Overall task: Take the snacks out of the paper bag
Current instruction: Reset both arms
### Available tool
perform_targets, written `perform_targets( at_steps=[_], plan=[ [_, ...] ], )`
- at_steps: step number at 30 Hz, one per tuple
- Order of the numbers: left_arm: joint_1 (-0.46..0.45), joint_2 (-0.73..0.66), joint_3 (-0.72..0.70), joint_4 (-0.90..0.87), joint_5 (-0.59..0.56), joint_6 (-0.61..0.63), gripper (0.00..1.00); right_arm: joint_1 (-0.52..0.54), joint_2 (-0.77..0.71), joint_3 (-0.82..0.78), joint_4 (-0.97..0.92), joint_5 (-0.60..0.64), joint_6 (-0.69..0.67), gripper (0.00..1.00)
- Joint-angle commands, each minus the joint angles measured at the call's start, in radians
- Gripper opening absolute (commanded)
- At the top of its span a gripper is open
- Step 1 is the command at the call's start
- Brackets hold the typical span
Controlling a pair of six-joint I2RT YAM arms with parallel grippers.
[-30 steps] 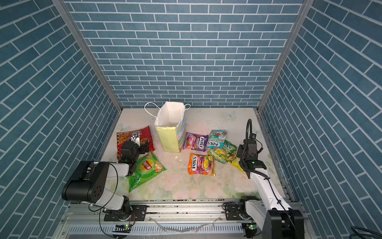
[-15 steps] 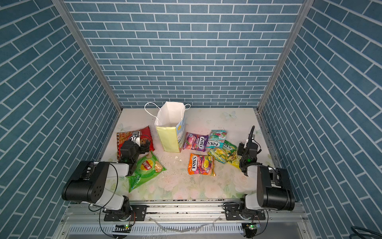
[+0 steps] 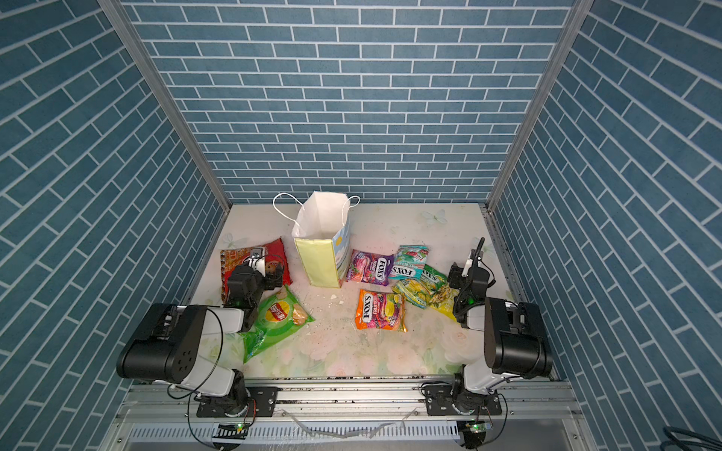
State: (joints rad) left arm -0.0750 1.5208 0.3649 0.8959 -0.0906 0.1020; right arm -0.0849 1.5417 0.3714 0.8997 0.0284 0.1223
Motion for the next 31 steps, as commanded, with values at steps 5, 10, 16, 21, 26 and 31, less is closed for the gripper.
perform_targets(
  at_steps=[5, 10, 16, 21, 26, 31],
  plan=[
    [0.006, 0.007, -0.003, 0.017, 0.003, 0.005, 1.0, 0.005, -0.001, -0.037, 0.08, -0.083, -0.053, 0.99],
    [0.006, 0.007, -0.003, 0.017, 0.004, 0.006, 0.99, 0.005, 0.0, -0.022, 0.051, -0.207, -0.097, 0.99],
    [0.006, 0.007, -0.003, 0.016, 0.003, 0.007, 1.0, 0.005, 0.003, 0.006, -0.001, -0.228, -0.101, 0.99],
    [0.006, 0.007, -0.003, 0.017, 0.004, 0.006, 1.0, 0.004, 0.004, 0.015, -0.015, -0.229, -0.097, 0.99],
    [0.006, 0.007, -0.003, 0.017, 0.004, 0.005, 1.0, 0.001, 0.005, 0.018, -0.02, -0.226, -0.093, 0.99],
    [0.006, 0.007, -0.003, 0.016, 0.003, 0.005, 1.0, 0.0, 0.005, 0.017, -0.018, -0.225, -0.09, 0.99]
  ],
)
